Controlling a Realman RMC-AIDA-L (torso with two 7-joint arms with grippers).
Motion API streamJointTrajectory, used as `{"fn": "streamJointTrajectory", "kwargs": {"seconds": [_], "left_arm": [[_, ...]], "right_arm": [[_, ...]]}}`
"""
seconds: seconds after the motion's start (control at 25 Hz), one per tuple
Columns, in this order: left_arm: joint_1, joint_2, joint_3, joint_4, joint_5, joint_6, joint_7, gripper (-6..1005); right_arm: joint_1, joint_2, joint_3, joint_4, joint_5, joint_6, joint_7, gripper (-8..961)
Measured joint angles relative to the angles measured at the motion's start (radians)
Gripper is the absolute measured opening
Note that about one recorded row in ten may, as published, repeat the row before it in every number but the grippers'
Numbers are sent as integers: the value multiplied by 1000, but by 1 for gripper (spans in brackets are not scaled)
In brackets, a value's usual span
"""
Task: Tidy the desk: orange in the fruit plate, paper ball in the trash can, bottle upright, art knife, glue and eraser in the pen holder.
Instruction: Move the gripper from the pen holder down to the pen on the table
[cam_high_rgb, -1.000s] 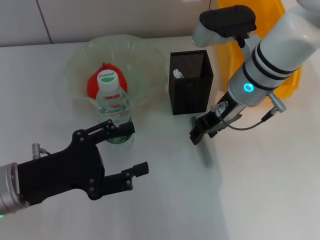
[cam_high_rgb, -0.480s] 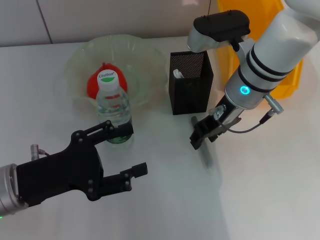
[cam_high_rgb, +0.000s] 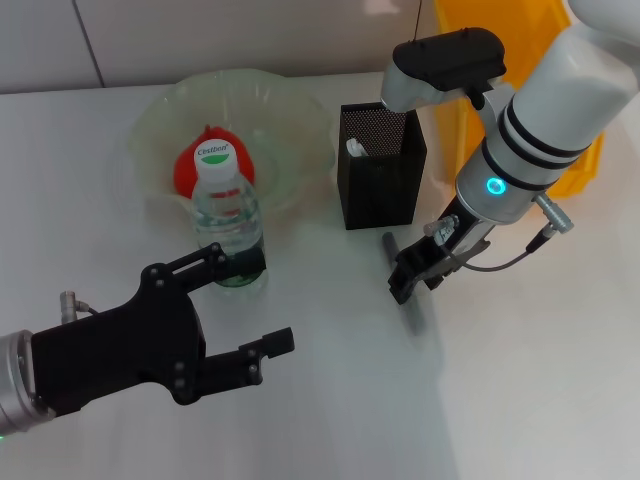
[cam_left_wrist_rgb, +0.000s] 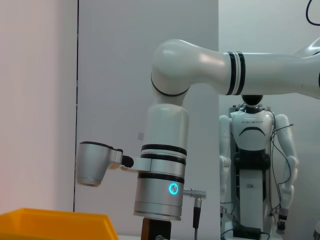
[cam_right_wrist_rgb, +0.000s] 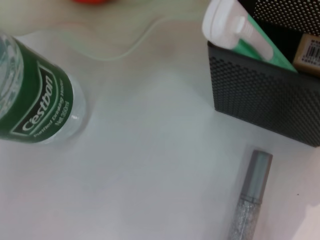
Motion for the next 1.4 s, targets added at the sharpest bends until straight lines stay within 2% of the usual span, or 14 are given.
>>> {"fn": "streamJointTrajectory", "kwargs": {"seconds": [0.56,1.2,1.4], "left_arm": [[3,0,0,0,0,2,0,785],[5,0,0,0,0,13,-1,785],[12,0,0,0,0,13,-1,785]], "right_arm": [[7,0,1,19,-1,1,0,304],[9,0,-26,23,-1,4,-2,261],[9,-2,-38,26,0,-3,-3,84]]}}
